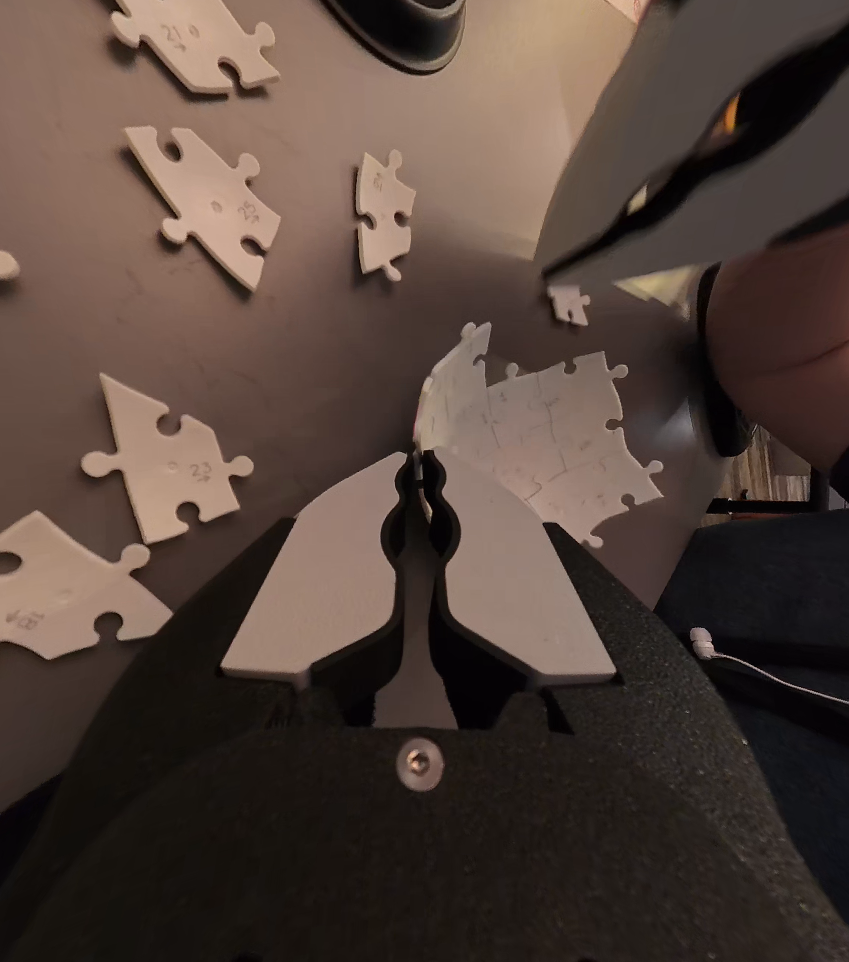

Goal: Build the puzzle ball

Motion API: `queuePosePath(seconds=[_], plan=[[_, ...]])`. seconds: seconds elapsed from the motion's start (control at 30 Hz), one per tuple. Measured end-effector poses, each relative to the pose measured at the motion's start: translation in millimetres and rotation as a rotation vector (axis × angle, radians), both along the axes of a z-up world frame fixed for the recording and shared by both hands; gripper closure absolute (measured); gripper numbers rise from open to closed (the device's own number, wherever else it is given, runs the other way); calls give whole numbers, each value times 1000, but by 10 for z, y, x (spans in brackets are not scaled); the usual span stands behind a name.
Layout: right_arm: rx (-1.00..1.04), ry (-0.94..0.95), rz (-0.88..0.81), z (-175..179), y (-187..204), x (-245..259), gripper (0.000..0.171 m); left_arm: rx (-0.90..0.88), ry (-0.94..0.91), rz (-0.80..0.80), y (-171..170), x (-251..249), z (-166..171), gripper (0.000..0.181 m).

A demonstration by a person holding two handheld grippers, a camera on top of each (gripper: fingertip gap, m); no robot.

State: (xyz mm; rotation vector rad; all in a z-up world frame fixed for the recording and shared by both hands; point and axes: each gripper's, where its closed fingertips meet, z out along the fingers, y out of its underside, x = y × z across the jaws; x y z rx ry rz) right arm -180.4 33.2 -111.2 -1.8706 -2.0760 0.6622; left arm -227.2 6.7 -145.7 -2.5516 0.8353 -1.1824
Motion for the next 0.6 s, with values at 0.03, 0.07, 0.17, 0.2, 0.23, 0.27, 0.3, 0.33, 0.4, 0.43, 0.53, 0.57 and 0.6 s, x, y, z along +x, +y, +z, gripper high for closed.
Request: queuePosePath(seconds=[0.03, 0.07, 0.17, 0.2, 0.23, 0.27, 0.3, 0.33, 0.4, 0.43, 0.53, 0.57, 0.6], plan=[[-3, 5, -10, 6, 20, 14, 170, 3, -3, 2, -11, -6, 10, 179], [-8, 11, -15, 2, 29, 19, 170, 7, -10, 5, -22, -10, 23, 179], [-37, 16, -12, -52, 11, -1, 170, 13, -39, 11, -60, -20, 74, 178], [-48, 13, -9, -78, -1, -8, 170, 17, -44, 17, -65, -30, 85, 177], [-54, 8, -9, -107, -7, -12, 170, 22, -45, 23, -68, -43, 93, 175], [-56, 0, -11, -141, -9, -14, 166, 28, -46, 27, -74, -57, 100, 174], [-57, -11, -13, -175, -10, -9, 164, 33, -49, 31, -78, -70, 108, 174], [-64, -21, -12, -204, -20, -4, 163, 36, -53, 37, -80, -84, 117, 173], [-75, -26, -8, -243, -49, -12, 163, 37, -67, 48, -90, -108, 136, 171], [-83, -25, -5, -253, -66, -18, 163, 36, -76, 53, -95, -119, 144, 171], [-118, -6, -7, -254, -120, -51, 159, 20, -100, 68, -110, -127, 137, 167], [-141, 7, -9, -248, -147, -69, 157, 11, -112, 66, -126, -111, 136, 166], [-168, 10, -12, -251, -176, -77, 155, 6, -125, 63, -142, -91, 139, 166]])
